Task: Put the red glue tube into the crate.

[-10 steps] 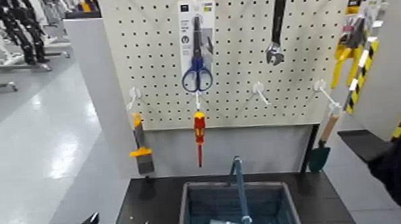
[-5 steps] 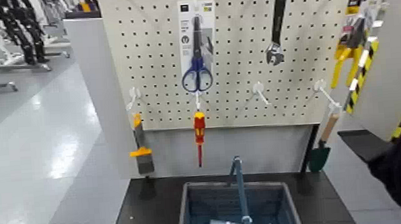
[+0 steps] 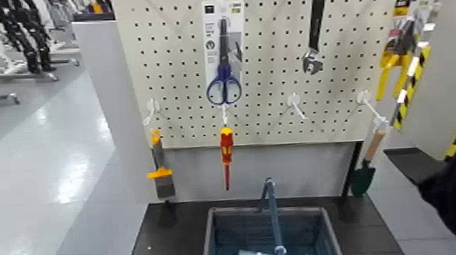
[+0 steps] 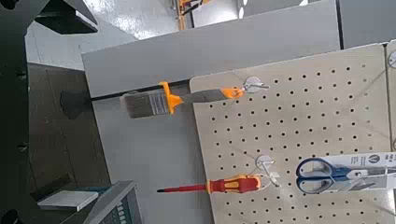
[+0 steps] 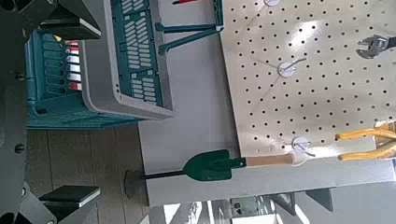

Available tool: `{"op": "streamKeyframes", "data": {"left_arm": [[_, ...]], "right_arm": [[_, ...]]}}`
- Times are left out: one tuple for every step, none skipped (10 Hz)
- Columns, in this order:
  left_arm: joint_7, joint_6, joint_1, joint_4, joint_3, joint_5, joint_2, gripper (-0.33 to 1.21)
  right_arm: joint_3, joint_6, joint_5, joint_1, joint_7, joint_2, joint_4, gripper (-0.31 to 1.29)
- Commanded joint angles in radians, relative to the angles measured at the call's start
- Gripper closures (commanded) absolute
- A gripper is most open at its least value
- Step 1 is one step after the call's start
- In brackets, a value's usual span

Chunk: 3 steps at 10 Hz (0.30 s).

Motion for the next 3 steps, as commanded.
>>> {"op": "streamKeyframes", "data": {"left_arm": [[-0.009, 0.008, -0.004, -0.001, 0.0, -0.002, -0.001, 0.05], [-0.011, 0.009, -0.004, -0.001, 0.0, -0.003, -0.001, 0.05], [-0.013, 0.011, -0.006, -0.003, 0.0, -0.003, -0.001, 0.05]], "right_arm": [[-0.004, 0.02, 0.002, -0.008, 0.023, 0.118, -0.002, 0.12], [-0.002, 0.02, 0.014, -0.005, 0.012, 0.12, -0.005, 0.14], [-0.004, 0.022, 0.02, -0.002, 0.004, 0.124, -0.008, 0.14]]}}
